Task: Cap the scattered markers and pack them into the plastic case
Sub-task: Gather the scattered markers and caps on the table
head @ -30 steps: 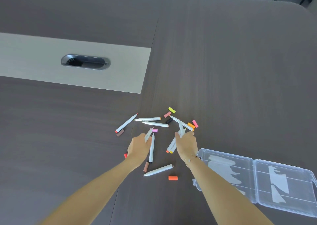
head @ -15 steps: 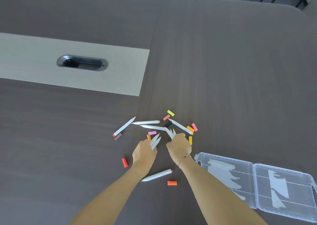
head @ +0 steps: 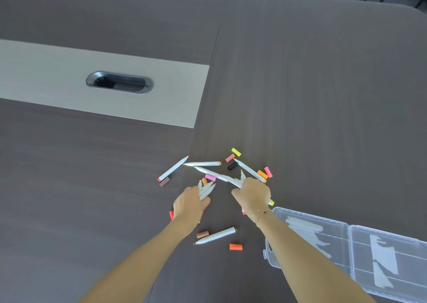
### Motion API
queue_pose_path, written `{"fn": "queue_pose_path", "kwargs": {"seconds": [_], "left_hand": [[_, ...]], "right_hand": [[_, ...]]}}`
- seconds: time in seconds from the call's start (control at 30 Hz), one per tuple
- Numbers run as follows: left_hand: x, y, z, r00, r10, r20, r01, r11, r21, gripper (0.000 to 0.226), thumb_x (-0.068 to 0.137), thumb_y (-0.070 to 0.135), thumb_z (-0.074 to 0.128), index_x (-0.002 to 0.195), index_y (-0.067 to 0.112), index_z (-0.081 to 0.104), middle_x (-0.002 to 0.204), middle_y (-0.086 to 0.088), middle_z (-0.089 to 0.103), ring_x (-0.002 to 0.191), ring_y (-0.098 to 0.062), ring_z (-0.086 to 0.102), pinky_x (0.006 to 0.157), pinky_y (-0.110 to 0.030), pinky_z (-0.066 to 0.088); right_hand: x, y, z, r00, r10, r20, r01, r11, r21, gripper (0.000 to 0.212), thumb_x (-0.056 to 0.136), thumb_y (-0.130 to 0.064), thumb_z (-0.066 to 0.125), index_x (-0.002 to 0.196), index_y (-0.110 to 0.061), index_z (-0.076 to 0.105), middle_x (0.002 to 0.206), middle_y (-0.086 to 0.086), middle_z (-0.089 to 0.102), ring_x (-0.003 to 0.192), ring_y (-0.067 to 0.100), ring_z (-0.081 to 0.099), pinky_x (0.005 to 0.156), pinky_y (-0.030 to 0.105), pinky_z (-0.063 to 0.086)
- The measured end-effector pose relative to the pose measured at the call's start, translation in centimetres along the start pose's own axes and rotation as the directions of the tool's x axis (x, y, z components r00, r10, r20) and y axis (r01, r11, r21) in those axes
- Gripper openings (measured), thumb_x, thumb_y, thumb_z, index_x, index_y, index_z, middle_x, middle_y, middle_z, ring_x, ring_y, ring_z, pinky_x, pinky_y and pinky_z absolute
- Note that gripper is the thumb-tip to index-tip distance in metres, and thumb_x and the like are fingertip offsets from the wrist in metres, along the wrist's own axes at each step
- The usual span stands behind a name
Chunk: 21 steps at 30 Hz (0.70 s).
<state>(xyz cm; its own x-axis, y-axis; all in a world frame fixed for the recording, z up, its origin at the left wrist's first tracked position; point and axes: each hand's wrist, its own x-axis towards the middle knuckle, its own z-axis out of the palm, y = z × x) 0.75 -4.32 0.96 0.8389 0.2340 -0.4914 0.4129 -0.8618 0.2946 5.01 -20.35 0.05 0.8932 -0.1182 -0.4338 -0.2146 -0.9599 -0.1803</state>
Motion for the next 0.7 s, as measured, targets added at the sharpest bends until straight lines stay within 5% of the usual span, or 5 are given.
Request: {"fn": "queue_pose_path", "kwargs": {"seconds": [0.3,0.37,0.47,0.53,0.7], "left_hand": [[5.3,-3.4,-4.8,0.993,-0.099,-0.063,0.065,0.911,-0.407,0.031,0.093,0.013,0.043,0.122,0.023,0.047,0.090,0.020,0.042,0.077,0.000,0.038,0.059,-0.013,0.028],[6.2,-4.0,-5.3,0.994,0.010,-0.108,-0.003,0.998,0.062,0.041,0.088,0.011,0.043,0.124,0.029,0.048,0.119,0.016,0.043,0.091,-0.005,0.036,0.070,-0.016,0.028],[7.5,-3.9,-7.2,0.995,-0.080,0.052,0.092,0.949,-0.301,0.037,0.095,0.021,0.048,0.132,0.023,0.043,0.111,0.001,0.041,0.078,-0.003,0.033,0.068,-0.013,0.032],[7.6,-4.4,-7.0,0.999,0.027,-0.025,-0.027,0.999,0.020,0.049,0.093,0.019,0.046,0.140,0.025,0.033,0.102,-0.001,0.036,0.081,-0.013,0.032,0.072,-0.018,0.032],[8.5,-2.7,-6.3,0.988,-0.124,-0.093,0.094,0.957,-0.275,0.025,0.090,0.017,0.052,0.110,0.002,0.047,0.098,-0.008,0.043,0.082,-0.028,0.058,0.059,-0.028,0.039]], "right_hand": [[2.2,1.4,-2.7,0.988,-0.134,-0.077,0.134,0.991,-0.008,0.018,0.089,-0.031,0.047,0.086,-0.013,0.052,0.080,0.003,0.054,0.077,0.020,0.043,0.053,0.027,0.031],[3.0,1.7,-3.2,0.972,-0.201,-0.124,0.188,0.976,-0.109,0.023,0.092,-0.032,0.048,0.098,-0.010,0.053,0.084,0.006,0.062,0.080,0.019,0.038,0.060,0.029,0.032],[3.9,2.0,-3.6,0.938,-0.329,-0.109,0.298,0.926,-0.232,0.025,0.092,-0.032,0.050,0.102,-0.010,0.053,0.091,0.006,0.067,0.077,0.021,0.040,0.067,0.028,0.029],[4.2,2.2,-3.6,0.925,-0.378,-0.044,0.357,0.902,-0.243,0.021,0.091,-0.028,0.053,0.101,-0.009,0.052,0.092,0.004,0.063,0.076,0.022,0.048,0.066,0.028,0.033],[4.5,2.4,-2.8,0.922,-0.381,-0.071,0.348,0.893,-0.285,0.025,0.081,-0.023,0.069,0.093,-0.009,0.051,0.076,0.000,0.045,0.056,0.023,0.055,0.047,0.025,0.032]]}}
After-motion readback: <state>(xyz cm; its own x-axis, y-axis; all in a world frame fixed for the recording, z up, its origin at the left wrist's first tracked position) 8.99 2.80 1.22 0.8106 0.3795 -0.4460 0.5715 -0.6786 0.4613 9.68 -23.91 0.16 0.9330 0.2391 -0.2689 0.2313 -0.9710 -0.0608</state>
